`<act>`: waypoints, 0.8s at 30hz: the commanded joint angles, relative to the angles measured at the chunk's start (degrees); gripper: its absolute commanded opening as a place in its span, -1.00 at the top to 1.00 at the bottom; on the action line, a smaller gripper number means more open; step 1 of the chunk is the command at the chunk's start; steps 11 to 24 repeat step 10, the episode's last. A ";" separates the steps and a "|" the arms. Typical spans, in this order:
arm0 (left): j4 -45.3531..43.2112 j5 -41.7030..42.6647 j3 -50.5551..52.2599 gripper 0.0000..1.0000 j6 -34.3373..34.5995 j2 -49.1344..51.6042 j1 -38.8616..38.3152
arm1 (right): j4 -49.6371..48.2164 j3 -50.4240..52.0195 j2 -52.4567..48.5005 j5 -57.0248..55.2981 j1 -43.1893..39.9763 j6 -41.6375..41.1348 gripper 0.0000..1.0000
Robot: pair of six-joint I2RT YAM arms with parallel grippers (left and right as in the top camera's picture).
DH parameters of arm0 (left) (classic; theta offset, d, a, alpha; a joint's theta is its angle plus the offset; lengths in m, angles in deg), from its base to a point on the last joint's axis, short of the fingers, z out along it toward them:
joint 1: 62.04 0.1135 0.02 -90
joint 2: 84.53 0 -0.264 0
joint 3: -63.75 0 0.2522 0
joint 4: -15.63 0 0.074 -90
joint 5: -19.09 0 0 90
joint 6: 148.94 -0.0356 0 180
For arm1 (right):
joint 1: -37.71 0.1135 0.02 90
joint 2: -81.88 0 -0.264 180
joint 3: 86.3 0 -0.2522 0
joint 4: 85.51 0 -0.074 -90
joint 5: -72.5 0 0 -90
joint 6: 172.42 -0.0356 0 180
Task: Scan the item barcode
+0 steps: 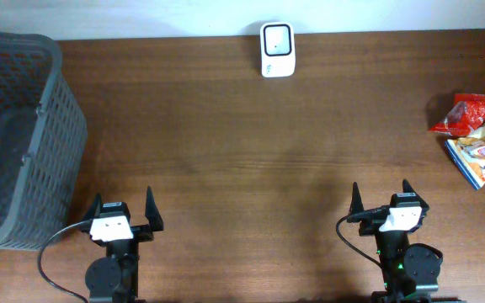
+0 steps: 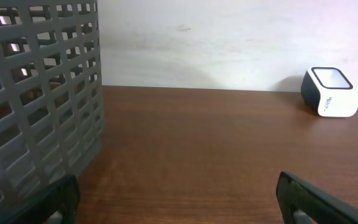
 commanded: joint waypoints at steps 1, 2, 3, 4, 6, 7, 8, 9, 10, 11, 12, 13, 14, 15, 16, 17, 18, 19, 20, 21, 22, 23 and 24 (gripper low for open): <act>0.04 -0.66 0.24 -0.98 -0.90 -0.33 0.31 | 0.35 0.37 0.39 -0.96 0.63 0.39 -0.97; 0.02 -0.66 0.24 -0.98 -0.90 -0.33 0.31 | 0.37 0.37 0.39 -0.96 0.63 0.39 -0.97; 0.02 -0.66 0.24 -0.98 -0.90 -0.33 0.31 | 0.35 0.37 0.39 -0.96 0.61 0.39 -0.97; 0.04 -0.66 0.24 -0.99 -0.90 -0.33 0.31 | 0.37 0.37 0.39 -0.96 0.63 0.39 -0.97; 0.04 -0.66 0.24 -0.99 -0.90 -0.33 0.31 | 0.37 0.37 0.39 -0.96 0.61 0.39 -0.97; 0.02 -0.66 0.24 -0.98 -0.90 -0.33 0.28 | 0.35 0.37 0.39 -0.96 0.61 0.39 -0.97; 0.04 -0.68 0.24 -0.98 -0.87 -0.33 0.31 | 0.37 0.37 0.39 -0.96 0.63 0.39 -0.98; 0.02 -0.66 0.24 -0.98 -0.90 -0.33 0.31 | 0.37 0.37 0.39 -0.96 0.61 0.39 -0.97; 0.04 -0.66 0.24 -0.99 -0.90 -0.33 0.31 | 0.37 0.37 0.39 -0.96 0.61 0.39 -0.97; 0.04 -0.66 0.24 -0.99 -0.90 -0.33 0.31 | 0.37 0.37 0.39 -0.96 0.61 0.39 -0.97; 0.04 -0.66 0.24 -0.99 -0.90 -0.33 0.31 | 0.37 0.37 0.39 -0.96 0.61 0.39 -0.97; 0.04 -0.66 0.24 -0.99 -0.90 -0.33 0.31 | 0.37 0.37 0.39 -0.96 0.61 0.39 -0.97; 0.04 -0.66 0.24 -0.99 -0.90 -0.33 0.31 | 0.37 0.37 0.39 -0.96 0.61 0.39 -0.97; 0.04 -0.66 0.24 -0.99 -0.90 -0.33 0.31 | 0.37 0.37 0.39 -0.96 0.61 0.39 -0.97; 0.04 -0.66 0.24 -0.99 -0.90 -0.33 0.31 | 0.37 0.37 0.39 -0.96 0.61 0.39 -0.97; 0.04 -0.66 0.24 -0.99 -0.90 -0.33 0.31 | 0.37 0.37 0.39 -0.96 0.61 0.39 -0.97; 0.04 -0.66 0.24 -0.99 -0.90 -0.33 0.31 | 0.37 0.37 0.39 -0.96 0.61 0.39 -0.97; 0.04 -0.66 0.24 -0.99 -0.90 -0.33 0.31 | 0.37 0.37 0.39 -0.96 0.61 0.39 -0.97; 0.04 -0.66 0.24 -0.99 -0.90 -0.33 0.31 | 0.37 0.37 0.39 -0.96 0.61 0.39 -0.97; 0.04 -0.66 0.24 -0.99 -0.90 -0.33 0.31 | 0.37 0.37 0.39 -0.96 0.61 0.39 -0.97; 0.04 -0.66 0.24 -0.99 -0.90 -0.33 0.31 | 0.37 0.37 0.39 -0.96 0.61 0.39 -0.97; 0.04 -0.66 0.24 -0.99 -0.90 -0.33 0.31 | 0.37 0.37 0.39 -0.96 0.61 0.39 -0.97; 0.04 -0.66 0.24 -0.99 -0.90 -0.33 0.31 | 0.37 0.37 0.39 -0.96 0.61 0.39 -0.97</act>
